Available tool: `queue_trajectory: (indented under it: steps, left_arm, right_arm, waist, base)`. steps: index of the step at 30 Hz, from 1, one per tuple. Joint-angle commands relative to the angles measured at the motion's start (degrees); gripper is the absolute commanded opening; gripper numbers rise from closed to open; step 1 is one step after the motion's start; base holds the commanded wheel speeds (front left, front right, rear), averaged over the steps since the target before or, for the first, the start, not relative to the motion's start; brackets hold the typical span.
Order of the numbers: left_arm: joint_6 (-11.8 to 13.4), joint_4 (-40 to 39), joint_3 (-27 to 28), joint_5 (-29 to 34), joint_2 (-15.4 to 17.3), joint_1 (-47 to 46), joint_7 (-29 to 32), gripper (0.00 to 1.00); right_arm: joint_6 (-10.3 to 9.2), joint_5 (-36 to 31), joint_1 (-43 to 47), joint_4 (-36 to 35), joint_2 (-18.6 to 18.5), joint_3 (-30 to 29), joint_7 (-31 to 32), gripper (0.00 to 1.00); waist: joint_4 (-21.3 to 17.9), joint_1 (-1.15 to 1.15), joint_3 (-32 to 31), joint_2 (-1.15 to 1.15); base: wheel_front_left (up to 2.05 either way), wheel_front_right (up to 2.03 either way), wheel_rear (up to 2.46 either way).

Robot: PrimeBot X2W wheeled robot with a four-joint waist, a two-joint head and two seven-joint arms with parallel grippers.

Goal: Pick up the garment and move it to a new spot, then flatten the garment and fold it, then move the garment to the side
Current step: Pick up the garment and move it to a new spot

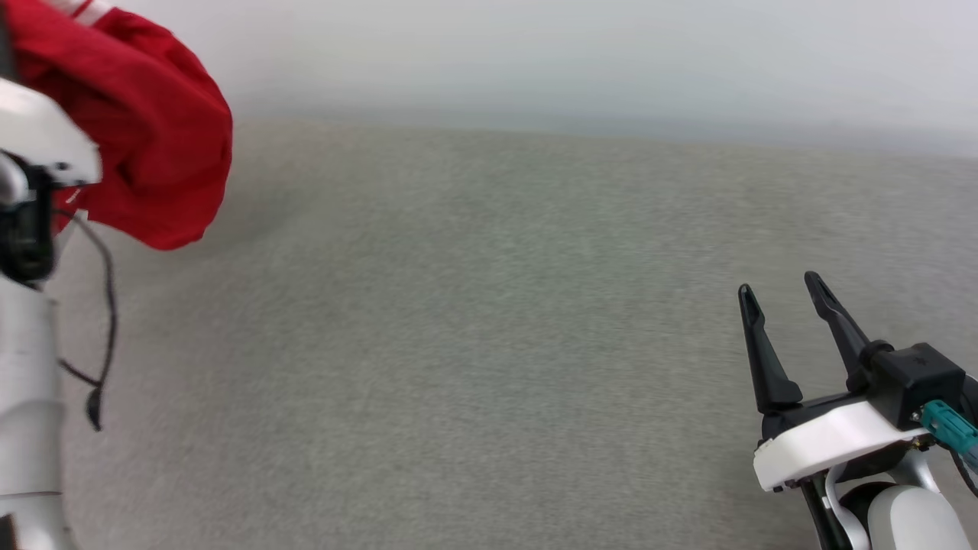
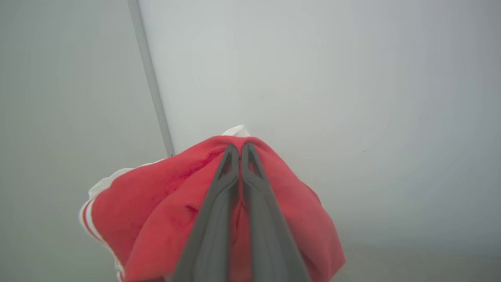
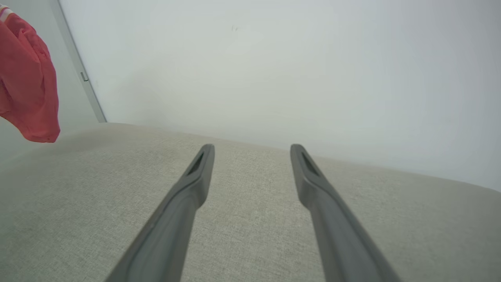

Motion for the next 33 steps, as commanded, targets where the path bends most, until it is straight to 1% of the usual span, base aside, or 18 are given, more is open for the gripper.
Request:
queue_trajectory:
  steps: [1, 5, 7, 8, 14, 17, 20, 24, 29, 32, 33]
  left_arm:
    - [-0.4, -0.8, -1.0, 0.2, -1.5, -0.3, -0.9, 0.00]
    - [-0.9, -2.4, -3.6, -0.1, -5.5, 0.7, -2.5, 0.00]
    - [-1.4, -3.1, -5.7, -0.4, -8.2, 1.0, -2.4, 0.00]
    - [-1.4, -3.1, -5.7, -0.4, -8.2, 1.0, -2.4, 0.00]
    - [-3.1, -5.8, -12.1, -1.1, -15.2, 2.5, -4.3, 0.00]
    - [-3.6, -7.3, -15.4, -1.3, -17.6, 4.6, -4.9, 0.00]
    - [-4.0, -9.4, -18.3, -1.4, -18.7, 8.5, -5.5, 0.00]
    - [-4.0, -11.9, -22.0, -1.7, -19.5, 17.6, -5.1, 0.00]
    - [-1.5, -13.3, -25.2, -0.9, -18.8, 30.1, -2.2, 0.00]
    - [-0.1, -13.1, -26.1, -1.1, -18.6, 35.6, -0.7, 0.00]
    - [0.1, -13.2, -26.6, -1.1, -18.6, 37.0, -0.3, 0.07]
  right_arm:
    - [-0.03, -0.3, 0.9, -0.1, 0.2, -0.3, 0.2, 1.00]
    - [-0.02, -0.6, 1.3, -0.4, 0.7, -0.2, 0.6, 1.00]
    - [-0.03, -0.6, 1.6, -0.7, 0.8, -0.9, 0.9, 1.00]
    - [-0.03, -0.6, 1.6, -0.7, 0.8, -0.9, 0.9, 1.00]
    - [-0.02, -0.5, 2.2, -1.2, 1.1, -1.9, 1.3, 1.00]
    - [-0.02, -0.4, 2.2, -1.6, 1.1, -2.5, 1.2, 1.00]
    - [-0.02, -0.2, 2.3, -1.9, 1.2, -3.1, 0.9, 1.00]
    - [-0.03, 0.4, 2.8, -2.1, 1.2, -4.3, 0.6, 1.00]
    - [-0.02, 1.0, 2.3, -1.9, 1.2, -5.2, 0.0, 1.00]
    - [-0.02, 1.1, 1.5, -1.4, 1.2, -4.9, -0.2, 1.00]
    - [-0.03, 1.1, 1.3, -1.3, 1.2, -4.9, -0.3, 1.00]
  waist:
    - [-3.0, 0.01, -2.1, 0.00]
    - [-7.1, 0.01, -3.0, 0.00]
    - [-8.8, 0.01, -3.1, 0.00]
    - [-8.8, 0.01, -3.1, 0.00]
    - [-13.7, 0.01, -2.4, 0.00]
    - [-15.1, 0.01, -1.6, 0.00]
    - [-15.9, 0.01, -0.5, 0.00]
    - [-15.5, 0.01, 0.9, 0.00]
    - [-14.0, 0.01, 2.3, 0.00]
    - [-13.3, 0.01, 2.4, 0.00]
    - [-13.0, 0.01, 2.4, 0.00]
  base:
    - [0.00, 0.00, 0.00]
    - [0.00, 0.00, 0.00]
    - [0.00, 0.00, 0.00]
    - [0.00, 0.00, 0.00]
    - [0.00, 0.00, 0.00]
    - [0.00, 0.00, 0.00]
    - [0.00, 0.00, 0.00]
    - [0.00, 0.00, 0.00]
    - [0.00, 0.00, 0.00]
    - [0.00, 0.00, 0.00]
    - [0.00, 0.00, 0.00]
